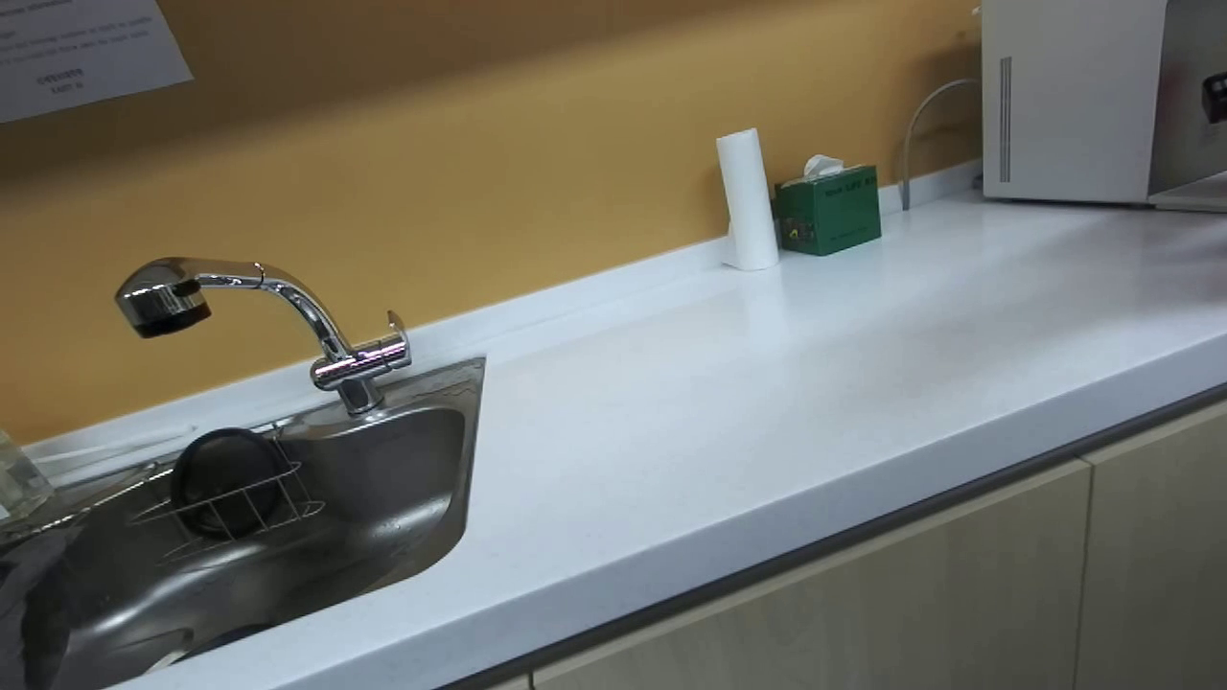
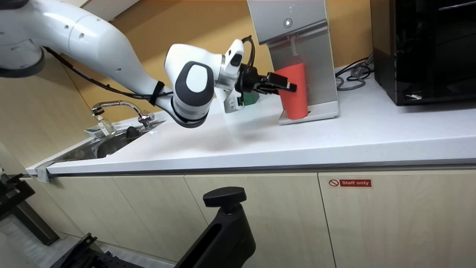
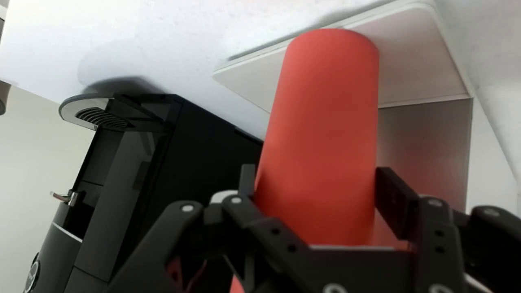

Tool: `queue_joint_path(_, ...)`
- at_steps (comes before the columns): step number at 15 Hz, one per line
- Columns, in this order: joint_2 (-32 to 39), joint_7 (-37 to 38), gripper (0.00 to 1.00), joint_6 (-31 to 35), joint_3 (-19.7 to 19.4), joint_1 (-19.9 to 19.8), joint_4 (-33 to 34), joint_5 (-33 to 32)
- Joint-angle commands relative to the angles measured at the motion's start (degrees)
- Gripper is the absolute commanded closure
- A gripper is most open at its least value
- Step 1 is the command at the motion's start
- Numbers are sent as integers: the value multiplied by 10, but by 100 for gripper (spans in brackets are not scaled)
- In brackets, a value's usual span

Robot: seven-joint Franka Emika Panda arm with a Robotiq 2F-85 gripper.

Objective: Put the orange cup under the dispenser

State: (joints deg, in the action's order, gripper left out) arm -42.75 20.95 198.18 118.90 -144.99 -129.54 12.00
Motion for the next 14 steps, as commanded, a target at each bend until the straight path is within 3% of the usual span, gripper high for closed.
queue_joint_path(1, 10, 4, 51, -1, 40, -60, 39, -21)
queue_joint_path(2, 10, 4, 51, -1, 48, -73, 48, -25)
queue_joint_path(3, 12, 3, 51, -1, 31, -41, 31, -11)
queue_joint_path(5, 10, 3, 51, -1, 34, -46, 38, -10)
queue_joint_path(6, 11, 2, 7, -1, 35, -44, 36, -11)
queue_joint_path(9, 17, 1, 0, -1, 39, -48, 37, -15)
queue_joint_path(14, -1, -3, 0, -1, 11, -39, 49, -5)
